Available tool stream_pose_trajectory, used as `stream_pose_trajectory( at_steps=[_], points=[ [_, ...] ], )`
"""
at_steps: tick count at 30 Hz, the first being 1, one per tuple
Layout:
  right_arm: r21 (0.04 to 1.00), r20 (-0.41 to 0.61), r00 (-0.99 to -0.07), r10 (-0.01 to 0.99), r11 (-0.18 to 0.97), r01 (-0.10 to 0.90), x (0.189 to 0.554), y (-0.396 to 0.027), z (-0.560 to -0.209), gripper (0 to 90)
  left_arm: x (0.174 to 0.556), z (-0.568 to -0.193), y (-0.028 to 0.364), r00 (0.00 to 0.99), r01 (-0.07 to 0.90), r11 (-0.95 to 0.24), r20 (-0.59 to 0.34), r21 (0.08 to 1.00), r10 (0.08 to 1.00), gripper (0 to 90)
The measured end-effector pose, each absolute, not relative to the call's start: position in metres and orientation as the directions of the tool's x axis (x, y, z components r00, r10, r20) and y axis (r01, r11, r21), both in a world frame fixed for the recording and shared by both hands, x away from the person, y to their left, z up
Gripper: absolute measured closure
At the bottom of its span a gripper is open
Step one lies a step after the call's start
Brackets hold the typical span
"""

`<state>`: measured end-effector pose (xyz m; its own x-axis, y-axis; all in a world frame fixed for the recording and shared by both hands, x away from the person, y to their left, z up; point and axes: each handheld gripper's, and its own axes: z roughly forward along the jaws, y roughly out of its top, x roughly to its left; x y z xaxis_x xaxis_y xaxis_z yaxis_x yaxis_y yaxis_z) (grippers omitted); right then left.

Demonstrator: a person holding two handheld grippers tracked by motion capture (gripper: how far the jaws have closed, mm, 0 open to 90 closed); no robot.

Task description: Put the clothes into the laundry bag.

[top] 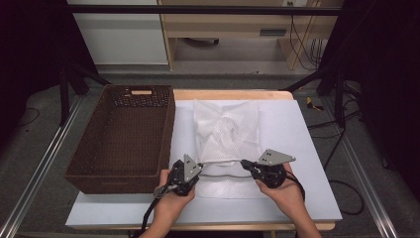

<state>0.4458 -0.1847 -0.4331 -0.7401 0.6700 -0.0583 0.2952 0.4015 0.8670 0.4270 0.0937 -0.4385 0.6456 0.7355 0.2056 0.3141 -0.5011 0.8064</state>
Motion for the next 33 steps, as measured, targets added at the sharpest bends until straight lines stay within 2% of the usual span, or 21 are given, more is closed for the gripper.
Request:
stream_pose_trajectory(
  at_steps=[11, 15, 33],
  points=[
    [0.825, -0.131, -0.769, 0.626, 0.499, 0.266, 0.438, -0.176, -0.439, 88.1, 0.42, -0.449, 0.099, 0.637, 0.317, -0.542, 0.249, 0.779, 0.73, 88.8],
    [0.809, -0.144, -0.778, 0.612, 0.526, 0.264, 0.437, -0.173, -0.444, 87.8, 0.419, -0.454, 0.102, 0.633, 0.347, -0.516, 0.211, 0.783, 0.745, 87.8],
    [0.746, -0.162, -0.797, 0.581, 0.601, 0.286, 0.441, -0.169, -0.459, 87.1, 0.417, -0.467, 0.098, 0.643, 0.355, -0.536, 0.216, 0.766, 0.735, 84.9]
  ],
)
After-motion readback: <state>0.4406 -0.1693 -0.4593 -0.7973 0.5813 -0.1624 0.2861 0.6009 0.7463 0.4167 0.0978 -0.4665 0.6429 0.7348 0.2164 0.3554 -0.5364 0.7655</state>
